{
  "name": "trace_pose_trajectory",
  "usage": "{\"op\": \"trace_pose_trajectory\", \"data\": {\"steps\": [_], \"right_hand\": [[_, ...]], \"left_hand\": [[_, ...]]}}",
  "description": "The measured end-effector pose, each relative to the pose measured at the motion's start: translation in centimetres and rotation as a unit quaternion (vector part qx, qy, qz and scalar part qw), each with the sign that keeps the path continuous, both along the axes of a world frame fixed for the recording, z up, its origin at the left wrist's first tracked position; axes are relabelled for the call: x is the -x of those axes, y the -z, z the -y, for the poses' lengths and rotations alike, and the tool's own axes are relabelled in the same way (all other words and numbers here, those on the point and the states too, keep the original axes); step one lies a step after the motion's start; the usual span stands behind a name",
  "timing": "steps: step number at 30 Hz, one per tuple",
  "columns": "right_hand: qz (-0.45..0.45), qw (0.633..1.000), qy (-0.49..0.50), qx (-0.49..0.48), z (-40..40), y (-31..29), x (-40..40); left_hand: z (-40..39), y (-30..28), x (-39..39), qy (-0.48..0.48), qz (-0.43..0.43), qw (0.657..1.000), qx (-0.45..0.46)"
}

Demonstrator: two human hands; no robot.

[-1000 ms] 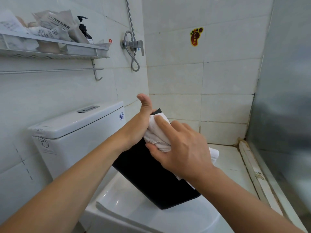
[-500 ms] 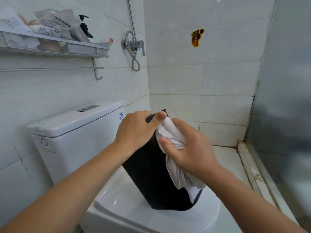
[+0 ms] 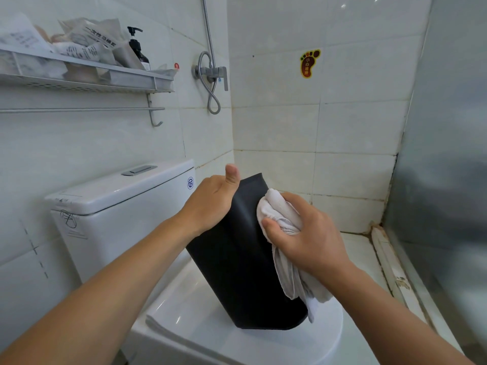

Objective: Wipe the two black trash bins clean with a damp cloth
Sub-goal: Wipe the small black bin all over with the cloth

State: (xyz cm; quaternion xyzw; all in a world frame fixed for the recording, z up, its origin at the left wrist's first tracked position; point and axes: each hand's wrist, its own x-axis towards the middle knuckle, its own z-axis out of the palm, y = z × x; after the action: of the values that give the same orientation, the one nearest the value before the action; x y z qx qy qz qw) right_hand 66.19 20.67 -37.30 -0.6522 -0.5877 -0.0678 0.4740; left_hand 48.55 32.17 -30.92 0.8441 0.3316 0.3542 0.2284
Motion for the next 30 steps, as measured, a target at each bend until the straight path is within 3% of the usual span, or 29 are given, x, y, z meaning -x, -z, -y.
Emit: {"op": "trace_pose_trajectory", "data": {"steps": [6, 8, 12, 17, 23, 26, 30], "right_hand": [[0.146, 0.987, -0.023, -0.057, 0.5, -0.7, 3.2], [0.146, 0.988, -0.014, -0.055, 0.3, -1.2, 3.1], [0.066, 0.996, 0.043, -0.049, -0.7, -1.6, 1.7], [0.147, 0.984, -0.015, -0.095, 0.3, -0.9, 2.9], [0.239, 0.961, 0.029, -0.134, 0.2, -1.4, 3.6], [0.222, 0.967, 0.053, -0.117, 0.3, -1.4, 4.1], [0.084, 0.992, 0.077, -0.058, -0.6, -2.7, 2.7]], "left_hand": [[0.9, -0.5, 0.4, 0.008, -0.021, 1.0, -0.003], [1.4, -0.5, 0.5, 0.04, 0.004, 0.999, 0.028], [1.3, -0.7, 0.1, 0.03, 0.015, 0.994, 0.108], [2.3, -1.3, -0.3, 0.0, 0.006, 0.996, 0.093], [3.4, -1.8, -0.3, 0.019, -0.003, 0.99, 0.138], [3.1, -1.6, -0.2, 0.036, -0.002, 0.987, 0.155], [2.8, -1.4, -0.2, 0.041, 0.018, 0.986, 0.162]]}}
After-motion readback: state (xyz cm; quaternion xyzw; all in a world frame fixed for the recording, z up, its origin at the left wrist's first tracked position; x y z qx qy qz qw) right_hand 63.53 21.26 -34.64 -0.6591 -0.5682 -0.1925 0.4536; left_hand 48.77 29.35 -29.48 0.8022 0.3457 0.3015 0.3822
